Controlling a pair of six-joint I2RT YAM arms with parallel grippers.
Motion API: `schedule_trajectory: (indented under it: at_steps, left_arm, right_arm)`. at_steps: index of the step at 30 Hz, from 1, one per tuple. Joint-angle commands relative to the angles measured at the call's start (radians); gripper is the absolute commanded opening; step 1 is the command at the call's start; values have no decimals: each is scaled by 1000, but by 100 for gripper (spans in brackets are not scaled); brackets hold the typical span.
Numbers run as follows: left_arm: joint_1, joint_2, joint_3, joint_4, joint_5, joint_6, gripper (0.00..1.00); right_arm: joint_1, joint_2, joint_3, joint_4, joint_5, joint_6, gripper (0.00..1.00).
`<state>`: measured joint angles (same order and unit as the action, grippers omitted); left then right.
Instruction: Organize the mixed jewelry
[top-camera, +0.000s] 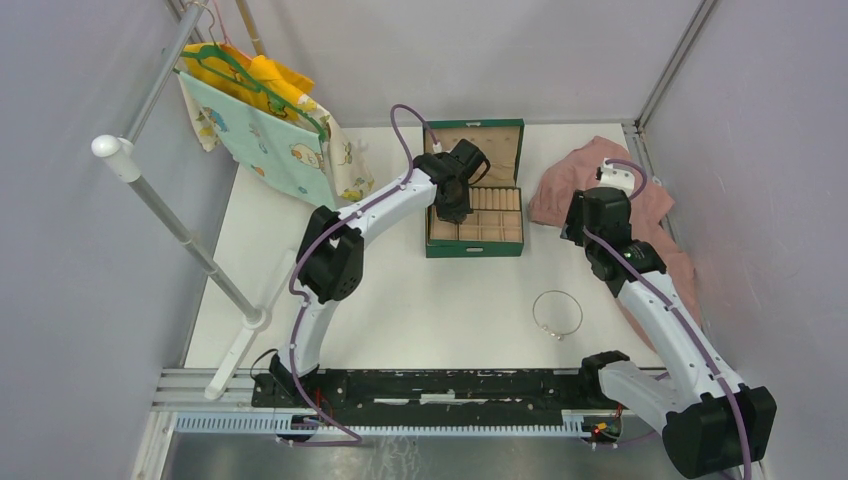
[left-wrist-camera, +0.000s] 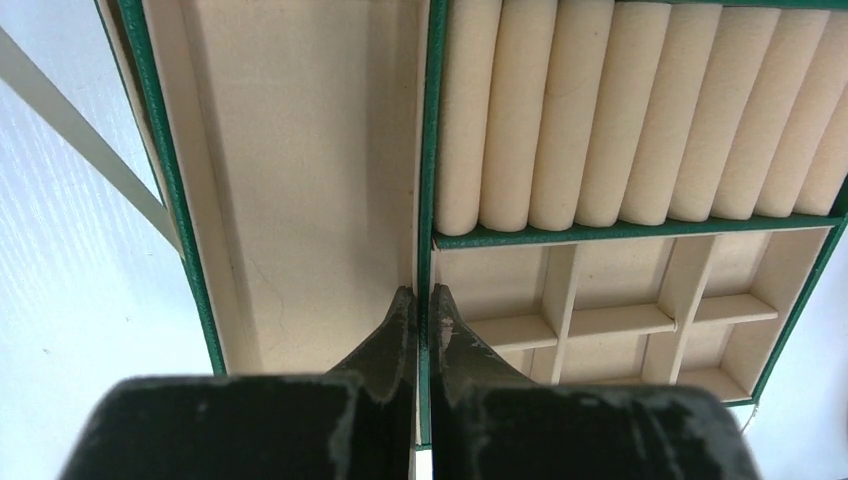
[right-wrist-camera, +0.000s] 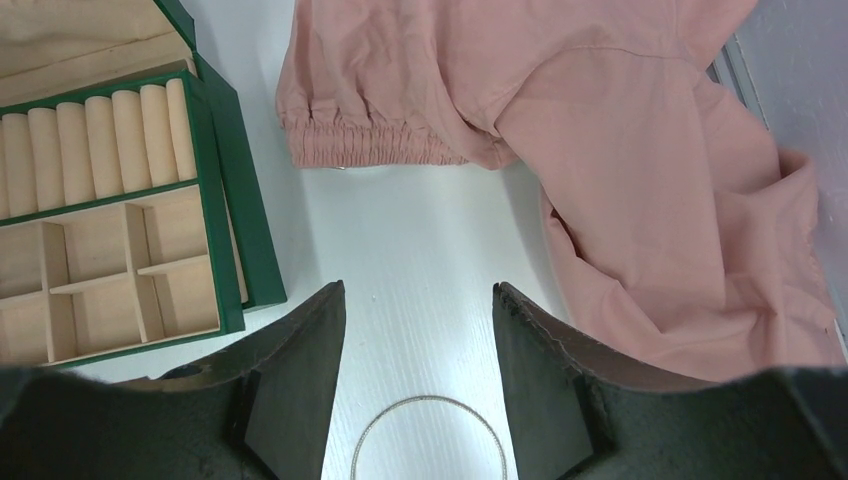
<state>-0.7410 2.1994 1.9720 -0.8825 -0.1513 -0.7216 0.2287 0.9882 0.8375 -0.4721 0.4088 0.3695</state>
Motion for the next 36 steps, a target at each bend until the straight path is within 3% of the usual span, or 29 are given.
schedule_trajectory:
  at_steps: [1, 21, 32, 36]
  left_arm:
    - [0, -7, 43, 71, -53, -63, 2]
    - [22, -6, 14, 94, -139, -120, 2]
    - [28, 4, 3, 65, -1, -11, 2]
    - [8, -20, -41, 59, -18, 46, 2]
  right_arm:
    - [-3, -15, 16, 3, 7, 0, 61]
    - [-2, -5, 12, 9, -22, 4, 61]
    - [-2, -1, 2, 16, -26, 7, 61]
    - [-2, 5, 2, 22, -32, 6, 62]
